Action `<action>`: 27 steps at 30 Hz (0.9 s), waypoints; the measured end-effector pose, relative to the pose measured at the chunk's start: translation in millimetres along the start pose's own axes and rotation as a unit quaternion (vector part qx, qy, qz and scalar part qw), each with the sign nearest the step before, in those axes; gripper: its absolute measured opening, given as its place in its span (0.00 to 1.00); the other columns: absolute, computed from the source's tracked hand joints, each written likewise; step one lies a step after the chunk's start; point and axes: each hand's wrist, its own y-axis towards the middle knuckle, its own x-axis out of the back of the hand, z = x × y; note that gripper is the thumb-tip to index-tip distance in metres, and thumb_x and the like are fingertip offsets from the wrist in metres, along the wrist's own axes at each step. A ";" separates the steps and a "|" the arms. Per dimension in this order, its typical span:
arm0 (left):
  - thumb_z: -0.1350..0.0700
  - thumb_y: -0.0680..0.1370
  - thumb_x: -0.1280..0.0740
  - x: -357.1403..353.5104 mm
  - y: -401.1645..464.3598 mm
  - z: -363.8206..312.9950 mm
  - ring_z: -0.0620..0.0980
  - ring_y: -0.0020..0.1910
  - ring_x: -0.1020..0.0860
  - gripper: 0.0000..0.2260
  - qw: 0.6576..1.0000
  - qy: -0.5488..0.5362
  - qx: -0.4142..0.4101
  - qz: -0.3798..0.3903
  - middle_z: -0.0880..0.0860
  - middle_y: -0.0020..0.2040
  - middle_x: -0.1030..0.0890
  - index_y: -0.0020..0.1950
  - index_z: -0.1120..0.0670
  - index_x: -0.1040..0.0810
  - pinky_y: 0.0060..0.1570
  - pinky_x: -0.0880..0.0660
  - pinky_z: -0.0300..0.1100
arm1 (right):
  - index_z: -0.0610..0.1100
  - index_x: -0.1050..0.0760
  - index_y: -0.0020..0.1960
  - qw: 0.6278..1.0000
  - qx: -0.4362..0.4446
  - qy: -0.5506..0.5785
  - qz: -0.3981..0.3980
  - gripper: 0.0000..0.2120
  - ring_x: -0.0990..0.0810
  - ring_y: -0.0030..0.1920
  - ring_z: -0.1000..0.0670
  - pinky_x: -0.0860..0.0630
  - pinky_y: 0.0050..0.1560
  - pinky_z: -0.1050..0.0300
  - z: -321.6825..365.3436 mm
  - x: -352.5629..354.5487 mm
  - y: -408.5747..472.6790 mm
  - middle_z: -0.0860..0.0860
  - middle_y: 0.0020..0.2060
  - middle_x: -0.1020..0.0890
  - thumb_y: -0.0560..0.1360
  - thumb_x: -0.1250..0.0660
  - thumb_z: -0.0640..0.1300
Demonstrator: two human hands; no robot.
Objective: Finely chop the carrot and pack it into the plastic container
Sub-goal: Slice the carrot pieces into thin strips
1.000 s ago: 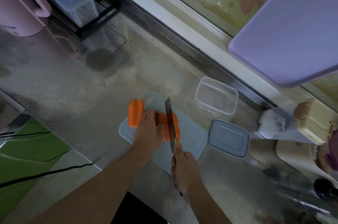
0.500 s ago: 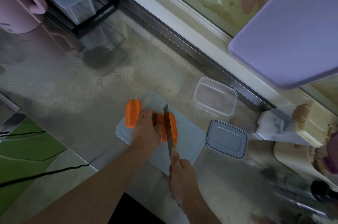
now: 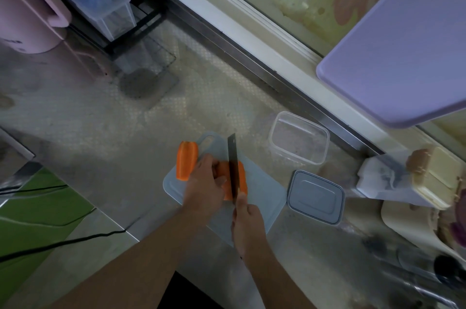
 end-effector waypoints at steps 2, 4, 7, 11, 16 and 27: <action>0.65 0.78 0.34 -0.1 -0.2 -2.1 0.45 0.41 0.25 0.08 1.000 -0.002 0.010 0.001 0.49 0.42 0.24 0.49 0.52 0.27 0.40 0.30 0.37 | 0.48 0.32 0.36 1.000 0.004 -0.012 -0.014 0.26 0.34 0.26 0.54 0.37 0.25 0.64 -0.2 6.0 -1.5 0.51 0.30 0.32 0.82 0.47 0.66; 0.65 0.78 0.33 0.7 0.3 -3.5 0.45 0.41 0.24 0.09 1.000 -0.004 0.023 0.008 0.49 0.43 0.23 0.51 0.52 0.26 0.40 0.30 0.38 | 0.48 0.31 0.36 1.000 -0.001 -0.024 -0.007 0.26 0.34 0.27 0.54 0.37 0.26 0.63 -3.9 9.6 -5.9 0.51 0.30 0.31 0.82 0.47 0.66; 0.65 0.78 0.32 1.4 0.1 -3.9 0.47 0.44 0.22 0.10 0.999 -0.015 0.028 0.007 0.49 0.44 0.22 0.52 0.52 0.26 0.43 0.25 0.42 | 0.48 0.30 0.37 1.000 -0.023 -0.020 -0.001 0.25 0.32 0.28 0.53 0.37 0.28 0.60 -21.7 11.8 -15.5 0.51 0.30 0.30 0.81 0.45 0.66; 0.65 0.78 0.30 1.7 -0.6 -2.0 0.45 0.43 0.24 0.11 0.999 -0.018 0.028 0.002 0.47 0.44 0.24 0.53 0.51 0.26 0.42 0.26 0.40 | 0.49 0.33 0.32 1.000 0.007 0.005 -0.015 0.26 0.36 0.27 0.52 0.40 0.30 0.58 -22.4 20.5 -22.4 0.52 0.27 0.34 0.81 0.45 0.65; 0.65 0.79 0.32 1.3 0.9 -2.0 0.46 0.41 0.25 0.11 0.999 -0.006 0.034 0.000 0.49 0.44 0.24 0.52 0.50 0.26 0.43 0.23 0.43 | 0.50 0.39 0.32 0.999 0.013 0.037 0.024 0.25 0.43 0.25 0.53 0.45 0.26 0.62 -0.2 29.8 -35.7 0.51 0.27 0.39 0.84 0.47 0.62; 0.64 0.80 0.31 1.9 2.4 0.9 0.50 0.45 0.21 0.10 1.000 -0.011 0.025 0.013 0.49 0.45 0.23 0.54 0.49 0.26 0.46 0.17 0.58 | 0.51 0.38 0.31 0.998 0.017 0.018 0.053 0.27 0.43 0.25 0.53 0.45 0.27 0.59 6.2 23.5 -45.6 0.51 0.27 0.38 0.83 0.49 0.64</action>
